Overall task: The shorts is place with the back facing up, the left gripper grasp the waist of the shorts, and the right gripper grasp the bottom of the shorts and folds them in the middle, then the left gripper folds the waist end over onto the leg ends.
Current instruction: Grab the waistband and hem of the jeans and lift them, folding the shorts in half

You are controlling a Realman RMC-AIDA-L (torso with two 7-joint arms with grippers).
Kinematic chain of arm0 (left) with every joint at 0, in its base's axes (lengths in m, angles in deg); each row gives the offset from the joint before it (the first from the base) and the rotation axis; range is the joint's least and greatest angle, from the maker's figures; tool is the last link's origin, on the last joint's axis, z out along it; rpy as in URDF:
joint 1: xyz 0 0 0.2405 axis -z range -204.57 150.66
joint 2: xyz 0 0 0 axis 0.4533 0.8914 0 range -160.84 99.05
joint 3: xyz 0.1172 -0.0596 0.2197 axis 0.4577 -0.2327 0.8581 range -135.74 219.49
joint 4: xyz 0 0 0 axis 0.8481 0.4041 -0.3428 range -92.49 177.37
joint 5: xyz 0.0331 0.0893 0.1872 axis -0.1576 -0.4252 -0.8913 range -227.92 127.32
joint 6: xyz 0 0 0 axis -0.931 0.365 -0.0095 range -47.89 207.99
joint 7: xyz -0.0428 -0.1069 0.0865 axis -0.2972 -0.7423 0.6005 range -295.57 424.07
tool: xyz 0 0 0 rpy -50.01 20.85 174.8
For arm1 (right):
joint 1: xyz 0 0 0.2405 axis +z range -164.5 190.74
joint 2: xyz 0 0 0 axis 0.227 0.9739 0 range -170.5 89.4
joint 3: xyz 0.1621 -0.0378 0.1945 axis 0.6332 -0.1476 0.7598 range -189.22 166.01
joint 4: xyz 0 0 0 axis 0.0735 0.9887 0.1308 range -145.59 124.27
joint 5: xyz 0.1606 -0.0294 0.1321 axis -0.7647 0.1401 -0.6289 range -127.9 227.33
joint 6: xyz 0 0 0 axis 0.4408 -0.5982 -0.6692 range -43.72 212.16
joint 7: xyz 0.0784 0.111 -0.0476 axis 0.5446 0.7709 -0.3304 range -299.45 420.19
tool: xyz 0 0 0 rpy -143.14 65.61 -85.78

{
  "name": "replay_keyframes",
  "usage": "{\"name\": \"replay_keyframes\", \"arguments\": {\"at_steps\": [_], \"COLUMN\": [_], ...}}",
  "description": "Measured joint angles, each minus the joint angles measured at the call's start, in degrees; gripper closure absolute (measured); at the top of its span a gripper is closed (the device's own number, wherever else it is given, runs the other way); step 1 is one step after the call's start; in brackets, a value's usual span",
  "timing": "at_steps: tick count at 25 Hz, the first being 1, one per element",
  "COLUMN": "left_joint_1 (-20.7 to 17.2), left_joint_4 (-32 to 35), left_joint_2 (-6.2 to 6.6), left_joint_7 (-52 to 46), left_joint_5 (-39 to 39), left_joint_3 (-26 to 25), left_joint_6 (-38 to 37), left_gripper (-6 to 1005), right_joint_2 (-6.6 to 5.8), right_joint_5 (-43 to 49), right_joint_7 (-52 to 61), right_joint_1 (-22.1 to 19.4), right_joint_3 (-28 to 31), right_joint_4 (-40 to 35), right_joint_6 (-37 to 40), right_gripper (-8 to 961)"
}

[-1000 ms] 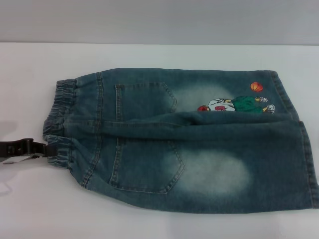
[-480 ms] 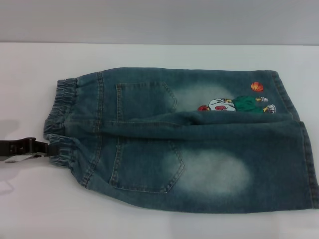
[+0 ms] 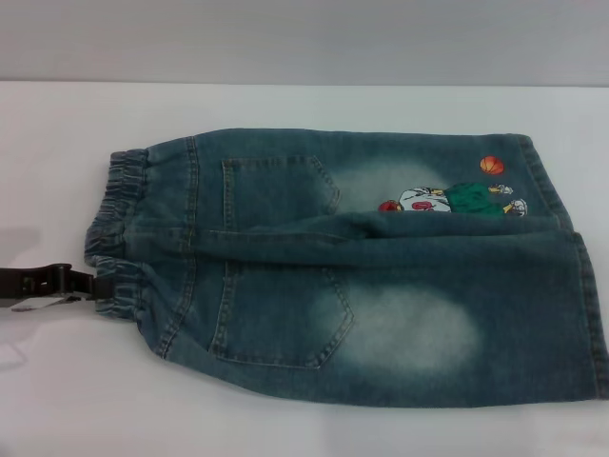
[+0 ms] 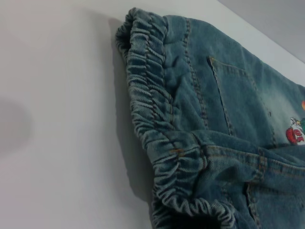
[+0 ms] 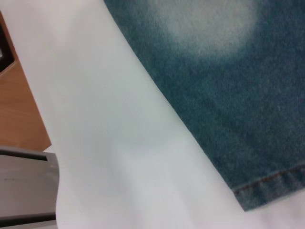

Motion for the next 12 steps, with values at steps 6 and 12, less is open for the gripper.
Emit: {"name": "replay_keyframes", "arguments": {"at_steps": [6,12], "left_joint_1": [0.0,0.0], "left_joint_4": [0.0,0.0], "left_joint_2": [-0.01,-0.01], "left_joint_7": [0.0,0.0], "left_joint_5": [0.0,0.0], "left_joint_3": [-0.2,-0.2], "left_joint_6": [-0.2,-0.4], "left_gripper": [957,957], "right_joint_2": [0.41,0.67], "right_joint_5": [0.0,0.0], "right_joint_7": [0.8,1.3], "right_joint_1": [-0.3,-0.5], "right_joint_3": [-1.4,-2.2], "right_joint_4": [0.9,1.5], "right_joint_6": [-1.5,-2.9], "right_gripper": [223,223]}}
